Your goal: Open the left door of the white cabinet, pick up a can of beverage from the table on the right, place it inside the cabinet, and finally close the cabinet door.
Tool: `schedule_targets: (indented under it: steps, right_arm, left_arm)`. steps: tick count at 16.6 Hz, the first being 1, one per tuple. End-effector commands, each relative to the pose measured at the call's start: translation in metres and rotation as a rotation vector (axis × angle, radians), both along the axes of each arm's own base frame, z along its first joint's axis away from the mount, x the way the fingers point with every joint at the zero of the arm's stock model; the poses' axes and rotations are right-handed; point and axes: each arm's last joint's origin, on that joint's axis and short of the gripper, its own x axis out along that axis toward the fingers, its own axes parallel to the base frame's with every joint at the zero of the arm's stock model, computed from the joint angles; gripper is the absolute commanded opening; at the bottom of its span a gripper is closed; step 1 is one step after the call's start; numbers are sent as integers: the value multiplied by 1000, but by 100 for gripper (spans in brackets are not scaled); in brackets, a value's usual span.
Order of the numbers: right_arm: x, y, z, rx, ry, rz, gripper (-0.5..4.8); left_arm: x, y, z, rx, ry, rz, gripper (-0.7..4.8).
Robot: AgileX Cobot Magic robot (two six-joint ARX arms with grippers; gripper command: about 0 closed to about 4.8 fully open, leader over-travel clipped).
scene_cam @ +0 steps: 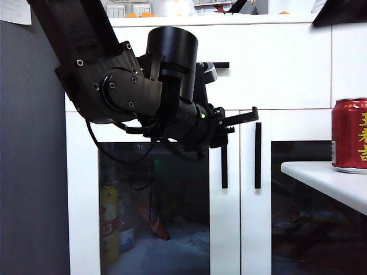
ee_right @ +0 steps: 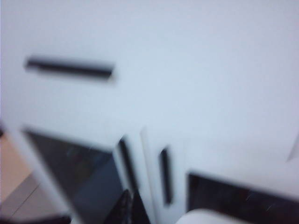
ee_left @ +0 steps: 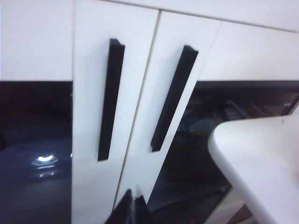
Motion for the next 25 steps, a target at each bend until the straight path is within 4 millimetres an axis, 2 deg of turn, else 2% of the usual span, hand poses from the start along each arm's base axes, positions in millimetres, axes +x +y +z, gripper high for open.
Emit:
schedule_targets:
  steps: [1, 3, 14, 15, 18, 19, 20, 25]
  right_arm:
    - [-24, -7, 25, -3, -118, -88, -5]
    - [-34, -8, 32, 1, -152, -90, -5]
    - [-33, -8, 28, -34, -141, -90, -5]
    - [-33, -8, 28, -47, -145, -89, -5]
    - [-33, -8, 28, -52, -143, -90, -5]
    - [-33, -8, 28, -52, -141, -89, -5]
    - [-33, -8, 28, -52, -141, -89, -5]
    - [-33, -8, 25, -56, -112, -88, -5]
  left_arm:
    - [-1, -1, 2, -3, -4, -4, -6]
    - [-1, -1, 2, -3, -4, -4, -6]
    - [2, -3, 5, -19, -18, 1, -3]
    - [9, -7, 10, -36, -34, 3, 46]
    - [28, -26, 14, -43, -86, 28, 341]
    - [38, -34, 12, -17, -109, 87, 420]
    - [44, -40, 7, -6, -113, 115, 445]
    - [76, -56, -13, 11, -119, 164, 444]
